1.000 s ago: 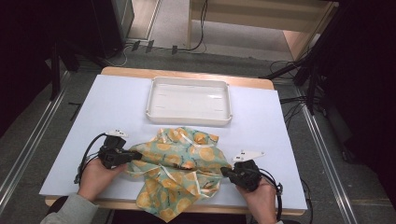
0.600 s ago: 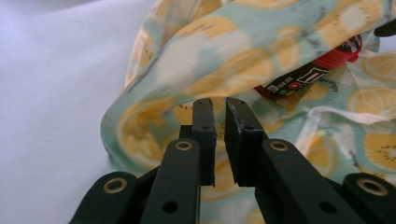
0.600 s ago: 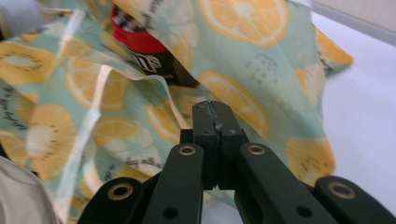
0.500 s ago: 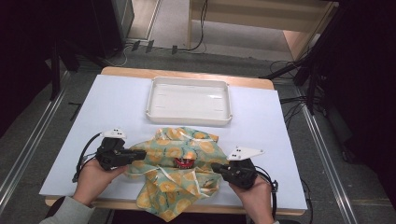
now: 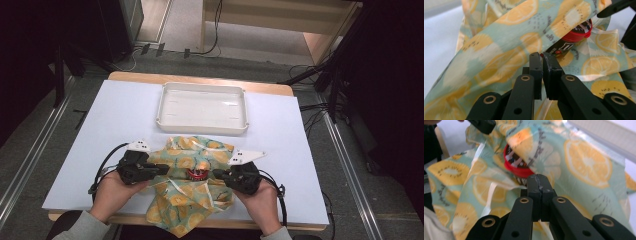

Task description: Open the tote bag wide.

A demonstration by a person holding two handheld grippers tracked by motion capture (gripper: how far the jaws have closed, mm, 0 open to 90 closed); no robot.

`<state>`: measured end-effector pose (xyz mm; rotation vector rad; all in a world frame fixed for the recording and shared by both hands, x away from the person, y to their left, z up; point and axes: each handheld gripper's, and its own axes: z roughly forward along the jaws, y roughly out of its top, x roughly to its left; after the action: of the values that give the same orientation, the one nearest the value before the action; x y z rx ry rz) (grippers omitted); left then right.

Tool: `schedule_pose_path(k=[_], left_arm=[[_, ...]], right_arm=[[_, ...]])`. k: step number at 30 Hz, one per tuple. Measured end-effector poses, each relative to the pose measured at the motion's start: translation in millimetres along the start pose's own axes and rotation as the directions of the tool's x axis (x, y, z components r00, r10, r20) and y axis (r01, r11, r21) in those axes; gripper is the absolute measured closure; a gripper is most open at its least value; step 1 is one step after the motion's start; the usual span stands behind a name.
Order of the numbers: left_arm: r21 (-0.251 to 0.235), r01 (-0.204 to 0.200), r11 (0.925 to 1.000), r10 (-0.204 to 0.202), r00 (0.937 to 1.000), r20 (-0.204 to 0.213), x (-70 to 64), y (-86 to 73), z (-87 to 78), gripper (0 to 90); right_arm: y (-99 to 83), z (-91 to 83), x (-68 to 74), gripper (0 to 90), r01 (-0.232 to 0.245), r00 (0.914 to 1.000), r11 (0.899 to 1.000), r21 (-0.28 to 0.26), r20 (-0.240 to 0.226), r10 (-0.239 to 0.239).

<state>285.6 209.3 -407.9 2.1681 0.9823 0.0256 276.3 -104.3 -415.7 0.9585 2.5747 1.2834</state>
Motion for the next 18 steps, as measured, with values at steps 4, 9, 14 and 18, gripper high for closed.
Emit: schedule_pose_path(k=[4,9,14,18], left_arm=[[0.012,-0.034,0.9993,0.034,0.9994,-0.009,-7.4,7.6,9.7,86.9],[0.009,-0.016,0.9998,0.016,0.9985,-0.053,3.3,16.5,21.0,86.9],[-0.005,0.001,1.0000,-0.001,0.9987,-0.051,10.1,26.3,23.7,86.7],[0.005,0.014,0.9999,-0.014,0.9984,-0.055,17.0,32.2,30.1,86.5]], right_arm=[[10.7,4.1,-5.9,90.0,-0.003,1.0000,1.000,-0.013,0.006,0.003],[17.8,11.0,-16.1,90.0,-0.002,0.9997,1.000,-0.010,0.024,0.003],[22.6,17.2,-27.1,90.0,-0.022,0.9990,1.000,-0.010,0.038,0.022],[24.6,22.0,-32.5,90.0,-0.026,0.9982,1.000,-0.003,0.053,0.026]])
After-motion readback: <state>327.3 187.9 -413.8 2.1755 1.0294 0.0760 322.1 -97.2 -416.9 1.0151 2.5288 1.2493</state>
